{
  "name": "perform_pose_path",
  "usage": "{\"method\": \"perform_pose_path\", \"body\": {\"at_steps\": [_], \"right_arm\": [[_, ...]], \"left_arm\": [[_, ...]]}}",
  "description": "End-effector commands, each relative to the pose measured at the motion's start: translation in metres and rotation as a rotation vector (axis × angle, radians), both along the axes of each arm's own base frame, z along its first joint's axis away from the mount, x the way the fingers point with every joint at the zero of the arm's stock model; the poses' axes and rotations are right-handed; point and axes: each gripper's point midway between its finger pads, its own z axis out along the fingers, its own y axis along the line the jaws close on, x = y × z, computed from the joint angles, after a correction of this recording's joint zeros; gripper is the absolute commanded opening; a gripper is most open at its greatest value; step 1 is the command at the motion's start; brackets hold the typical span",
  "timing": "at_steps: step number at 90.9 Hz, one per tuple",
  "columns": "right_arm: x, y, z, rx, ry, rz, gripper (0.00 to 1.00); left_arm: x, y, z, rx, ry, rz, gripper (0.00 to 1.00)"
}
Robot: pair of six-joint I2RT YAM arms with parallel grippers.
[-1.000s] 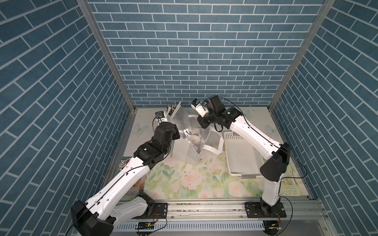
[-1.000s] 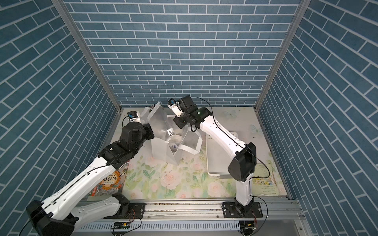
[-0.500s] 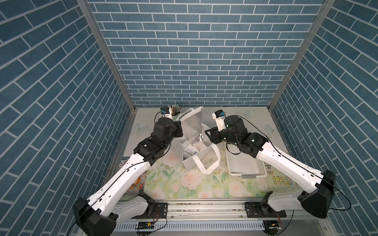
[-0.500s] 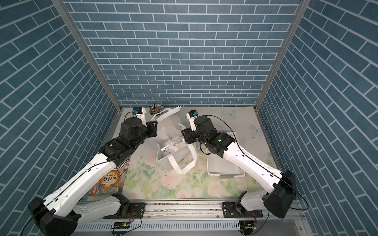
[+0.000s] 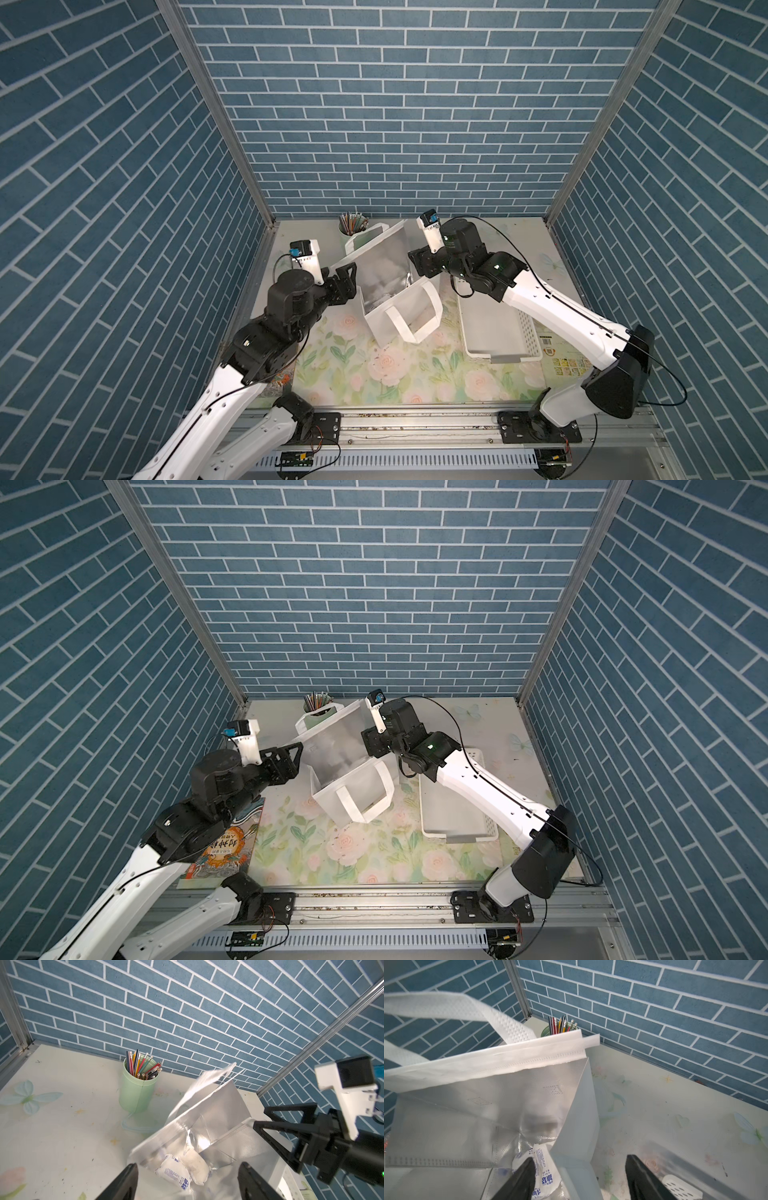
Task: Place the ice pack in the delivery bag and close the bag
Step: Adjust the delivery bag at the center of the board.
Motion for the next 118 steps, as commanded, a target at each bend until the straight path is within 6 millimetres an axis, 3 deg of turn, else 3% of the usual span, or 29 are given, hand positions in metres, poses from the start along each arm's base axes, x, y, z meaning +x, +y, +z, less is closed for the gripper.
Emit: {"method": "perform_pose_path", "body": {"at_steps": [1, 9, 16, 34, 38, 51, 61, 76, 104, 118], "right_arm": [[0.003, 0.005, -0.001, -0.095, -0.03, 0.064, 0.72], [0.009, 0.005, -0.018, -0.146, -0.007, 0.05, 0.69], [0.015, 0.0, -0.028, -0.174, 0.01, 0.002, 0.59], [-0.005, 0.011, -0.028, -0.05, 0.12, 0.033, 0.07], [-0.01, 0.011, -0.027, -0.006, 0.147, 0.023, 0.0], [-0.035, 0.021, -0.023, 0.18, 0.243, 0.017, 0.0], [-0.056, 0.03, -0.001, 0.317, 0.225, 0.019, 0.0], [-0.059, 0.012, 0.024, 0.417, 0.152, -0.065, 0.0], [-0.028, -0.038, -0.027, 0.29, 0.133, -0.271, 0.04], [-0.01, -0.057, -0.047, 0.301, 0.171, -0.275, 0.13]], "left_arm": [[-0.01, -0.008, -0.046, -0.028, 0.136, -0.042, 0.81], [-0.01, -0.012, -0.061, -0.06, 0.155, -0.048, 0.82], [-0.009, -0.015, -0.063, -0.114, 0.132, -0.047, 0.83], [0.009, -0.029, -0.044, -0.181, 0.069, -0.063, 0.84], [0.014, -0.032, -0.039, -0.186, 0.058, -0.066, 0.84], [0.031, -0.036, -0.037, -0.155, 0.049, -0.045, 0.84], [0.043, -0.03, -0.033, -0.097, 0.042, -0.008, 0.84], [0.055, -0.028, -0.032, -0.076, 0.041, 0.0, 0.84], [0.054, -0.031, -0.054, -0.057, 0.09, -0.019, 0.83], [0.049, -0.029, -0.074, -0.035, 0.131, -0.019, 0.83]]}}
